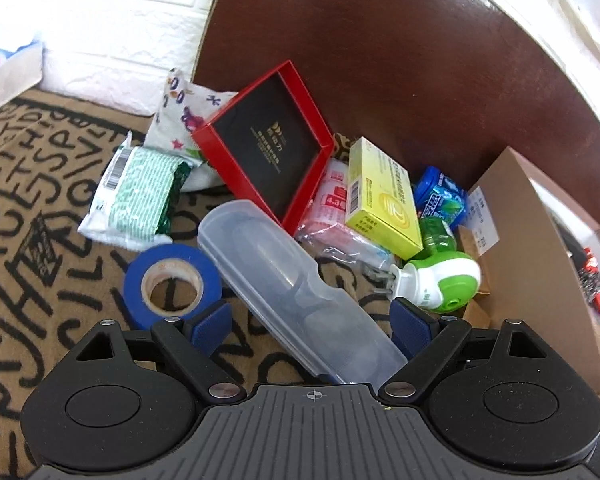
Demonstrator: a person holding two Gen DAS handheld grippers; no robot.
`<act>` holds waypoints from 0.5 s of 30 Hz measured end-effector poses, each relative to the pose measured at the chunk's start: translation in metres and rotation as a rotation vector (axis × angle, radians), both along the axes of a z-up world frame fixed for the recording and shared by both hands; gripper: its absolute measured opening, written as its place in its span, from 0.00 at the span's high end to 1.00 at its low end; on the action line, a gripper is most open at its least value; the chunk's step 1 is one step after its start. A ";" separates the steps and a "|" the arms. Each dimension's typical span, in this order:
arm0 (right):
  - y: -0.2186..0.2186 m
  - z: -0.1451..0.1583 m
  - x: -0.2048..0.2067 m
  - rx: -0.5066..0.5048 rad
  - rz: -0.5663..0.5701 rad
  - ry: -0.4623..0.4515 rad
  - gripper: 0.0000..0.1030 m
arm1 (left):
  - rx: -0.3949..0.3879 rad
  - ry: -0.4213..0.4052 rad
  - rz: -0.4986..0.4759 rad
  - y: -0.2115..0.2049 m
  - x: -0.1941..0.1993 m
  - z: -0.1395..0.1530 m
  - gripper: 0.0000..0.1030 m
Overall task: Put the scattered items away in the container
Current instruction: 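Move the left gripper to the clear plastic glasses case and grasp it, then lift the glasses case with the left gripper and carry it over the box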
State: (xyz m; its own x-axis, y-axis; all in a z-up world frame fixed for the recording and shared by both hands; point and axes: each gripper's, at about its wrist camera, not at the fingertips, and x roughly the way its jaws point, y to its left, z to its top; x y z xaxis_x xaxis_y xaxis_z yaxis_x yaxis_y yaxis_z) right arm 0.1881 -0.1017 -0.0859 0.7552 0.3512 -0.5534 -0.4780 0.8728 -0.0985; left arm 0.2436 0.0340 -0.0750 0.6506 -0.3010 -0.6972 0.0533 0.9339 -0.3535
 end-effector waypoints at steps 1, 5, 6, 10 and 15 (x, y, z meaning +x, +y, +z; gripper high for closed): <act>0.002 0.000 0.002 0.005 -0.001 0.005 0.42 | 0.014 0.007 0.000 -0.001 0.003 -0.001 0.14; 0.005 -0.005 0.003 -0.008 -0.002 0.010 0.45 | 0.023 0.042 0.001 -0.003 0.010 -0.007 0.26; 0.006 -0.004 -0.001 -0.015 0.008 0.011 0.47 | 0.011 0.049 -0.002 -0.002 0.009 -0.008 0.30; 0.007 -0.002 -0.025 -0.056 0.042 0.008 0.53 | 0.016 0.065 -0.017 -0.005 -0.002 -0.007 0.37; -0.006 0.002 -0.061 -0.030 0.014 0.054 0.53 | 0.020 0.085 -0.052 -0.018 -0.036 -0.007 0.38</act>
State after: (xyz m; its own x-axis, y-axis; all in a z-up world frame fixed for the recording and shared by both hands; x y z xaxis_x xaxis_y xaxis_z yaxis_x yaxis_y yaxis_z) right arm 0.1269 -0.1079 -0.0835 0.7190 0.3446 -0.6035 -0.4958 0.8629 -0.0979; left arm 0.2079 0.0162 -0.0816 0.5724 -0.3181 -0.7558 0.0725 0.9377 -0.3398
